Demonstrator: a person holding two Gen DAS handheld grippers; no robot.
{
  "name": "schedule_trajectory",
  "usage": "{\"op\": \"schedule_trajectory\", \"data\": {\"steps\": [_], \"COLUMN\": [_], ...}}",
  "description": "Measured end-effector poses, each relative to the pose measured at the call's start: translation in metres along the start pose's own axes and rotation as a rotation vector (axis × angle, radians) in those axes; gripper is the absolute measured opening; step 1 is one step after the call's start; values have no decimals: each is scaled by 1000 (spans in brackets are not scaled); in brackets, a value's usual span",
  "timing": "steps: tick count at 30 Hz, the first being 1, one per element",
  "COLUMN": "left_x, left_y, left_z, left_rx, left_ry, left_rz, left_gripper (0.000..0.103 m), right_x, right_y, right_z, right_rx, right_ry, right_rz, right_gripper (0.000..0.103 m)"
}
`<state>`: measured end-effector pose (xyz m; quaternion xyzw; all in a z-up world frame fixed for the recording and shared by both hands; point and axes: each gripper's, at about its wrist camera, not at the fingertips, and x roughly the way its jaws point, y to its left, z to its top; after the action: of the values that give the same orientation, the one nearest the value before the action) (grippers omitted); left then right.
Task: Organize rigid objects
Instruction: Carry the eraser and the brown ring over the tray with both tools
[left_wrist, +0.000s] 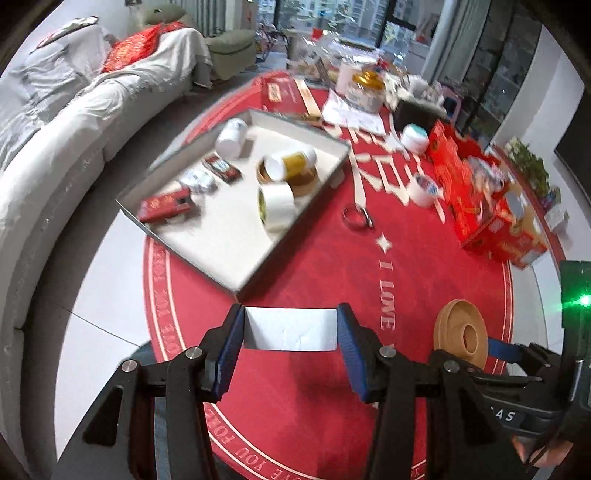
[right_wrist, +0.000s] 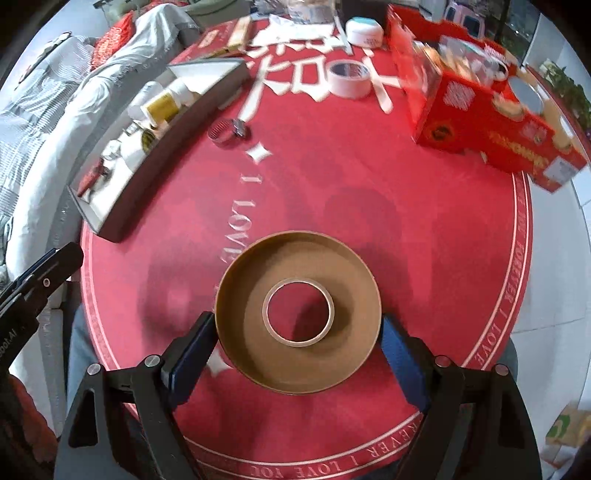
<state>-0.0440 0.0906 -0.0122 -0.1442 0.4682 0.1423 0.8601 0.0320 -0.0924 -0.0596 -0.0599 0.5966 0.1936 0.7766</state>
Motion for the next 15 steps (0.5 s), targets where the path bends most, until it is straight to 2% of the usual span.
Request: {"op": "schedule_trajectory", "data": {"steps": [8, 15], "left_x": [-27, -10], "left_y": [18, 37], "left_z": [46, 74], "left_rx": [-44, -85], "left_ry": [-101, -97], "left_rz": [23, 87], "left_gripper": [53, 53], "right_x": [-31, -43], "right_y": [39, 68], "right_z": [39, 76], "right_rx": [-49, -100], "right_ry": [-106, -162], "right_rz": [59, 63], "right_gripper": [88, 88]}}
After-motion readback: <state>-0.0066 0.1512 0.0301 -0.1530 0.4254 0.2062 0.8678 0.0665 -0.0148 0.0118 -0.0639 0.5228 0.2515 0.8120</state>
